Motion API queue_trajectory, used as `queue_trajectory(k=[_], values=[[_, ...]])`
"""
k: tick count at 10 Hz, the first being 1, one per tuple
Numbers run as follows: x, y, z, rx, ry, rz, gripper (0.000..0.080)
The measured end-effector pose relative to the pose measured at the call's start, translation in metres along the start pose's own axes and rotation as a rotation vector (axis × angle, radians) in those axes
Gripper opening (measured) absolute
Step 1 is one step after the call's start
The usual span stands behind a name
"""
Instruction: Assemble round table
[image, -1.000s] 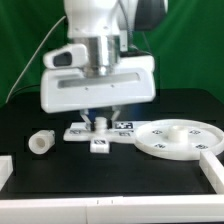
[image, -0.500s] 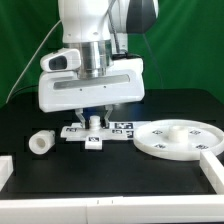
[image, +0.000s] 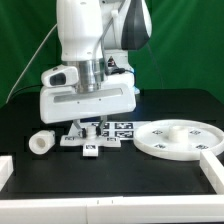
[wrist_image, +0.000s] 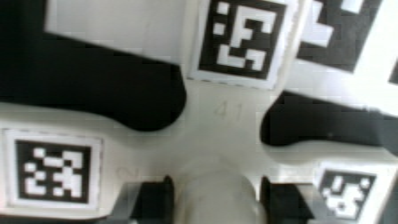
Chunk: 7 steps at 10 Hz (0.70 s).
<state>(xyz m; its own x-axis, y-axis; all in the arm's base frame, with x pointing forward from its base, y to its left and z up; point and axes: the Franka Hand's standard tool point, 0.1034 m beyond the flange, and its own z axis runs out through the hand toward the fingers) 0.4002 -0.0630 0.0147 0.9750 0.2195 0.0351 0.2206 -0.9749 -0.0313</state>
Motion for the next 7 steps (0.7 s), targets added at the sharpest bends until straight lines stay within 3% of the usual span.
queue_trajectory(k=[4, 5, 7], values=[[0.0037, -0.0029, 0.0001, -0.008, 0.017, -0.01, 0.0222], [0.0035, -0.003, 0.0004, -0.008, 0.016, -0.01, 0.0313], [0.0039, -0.0057, -0.002, -0.005, 0.01, -0.01, 0.0577]])
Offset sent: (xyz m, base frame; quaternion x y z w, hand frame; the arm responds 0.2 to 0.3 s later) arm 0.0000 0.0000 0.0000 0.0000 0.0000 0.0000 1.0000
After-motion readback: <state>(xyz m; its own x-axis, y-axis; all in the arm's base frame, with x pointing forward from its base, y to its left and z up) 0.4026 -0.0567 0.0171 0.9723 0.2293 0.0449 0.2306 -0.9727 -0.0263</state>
